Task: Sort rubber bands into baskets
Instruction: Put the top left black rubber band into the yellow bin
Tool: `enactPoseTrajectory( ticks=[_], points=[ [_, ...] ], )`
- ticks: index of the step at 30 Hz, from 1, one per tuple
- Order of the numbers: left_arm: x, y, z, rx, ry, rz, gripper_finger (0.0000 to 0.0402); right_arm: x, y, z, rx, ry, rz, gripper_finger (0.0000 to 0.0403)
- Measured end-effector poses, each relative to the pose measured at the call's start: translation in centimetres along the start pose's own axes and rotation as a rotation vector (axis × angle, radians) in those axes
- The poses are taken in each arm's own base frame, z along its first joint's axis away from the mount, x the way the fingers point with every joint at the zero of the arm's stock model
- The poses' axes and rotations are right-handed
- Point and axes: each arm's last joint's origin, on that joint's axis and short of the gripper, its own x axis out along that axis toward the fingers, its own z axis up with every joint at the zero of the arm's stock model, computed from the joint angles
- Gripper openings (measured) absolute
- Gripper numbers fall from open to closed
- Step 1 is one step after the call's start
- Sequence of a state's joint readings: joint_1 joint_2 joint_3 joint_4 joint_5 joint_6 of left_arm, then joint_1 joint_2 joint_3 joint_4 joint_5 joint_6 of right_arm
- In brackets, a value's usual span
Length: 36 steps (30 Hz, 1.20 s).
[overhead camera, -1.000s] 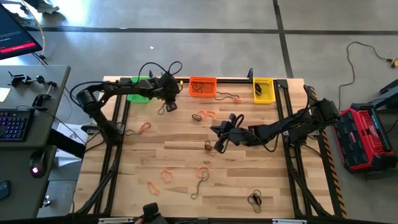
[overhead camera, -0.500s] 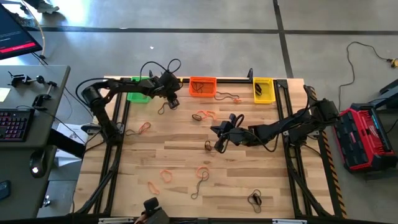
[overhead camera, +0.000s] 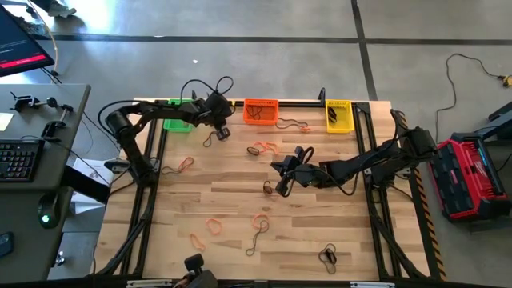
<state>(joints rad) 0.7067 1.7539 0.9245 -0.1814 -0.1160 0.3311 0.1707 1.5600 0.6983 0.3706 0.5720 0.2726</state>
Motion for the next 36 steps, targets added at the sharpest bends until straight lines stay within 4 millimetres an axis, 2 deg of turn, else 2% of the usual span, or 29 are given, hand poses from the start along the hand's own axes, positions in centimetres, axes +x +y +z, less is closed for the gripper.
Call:
enactPoseTrajectory(
  ticks=[5, 10, 17, 25, 31, 36],
  points=[
    [-1.3, -0.2, 0.6, -0.024, -0.039, -0.002, 0.0008, 0.0, 0.0, 0.0, 0.000, 0.000, 0.000, 0.0004],
    [-2.6, -1.4, 1.3, -0.028, -0.090, -0.063, 0.0003, 0.0, 0.0, 0.0, -0.005, 0.000, -0.001, 0.0004],
    [-4.3, -3.8, 1.7, -0.066, -0.235, -0.280, 0.0003, 0.0, 0.0, 0.0, -0.011, 0.001, 0.001, 0.0011],
    [-6.1, -6.9, 0.6, -0.128, -0.496, -0.519, 0.0002, 0.0, 0.0, 0.0, -0.018, -0.003, 0.009, 0.0080],
    [-6.9, -9.5, 0.1, -0.107, -0.586, -0.635, 0.0002, 0.3, 0.1, 1.0, -0.098, -0.091, 0.023, 0.0136],
    [-7.6, -11.0, 0.4, -0.145, -0.616, -0.702, 0.0002, 0.9, -0.2, 1.1, -0.210, -0.122, 0.015, 0.0157]
  ],
)
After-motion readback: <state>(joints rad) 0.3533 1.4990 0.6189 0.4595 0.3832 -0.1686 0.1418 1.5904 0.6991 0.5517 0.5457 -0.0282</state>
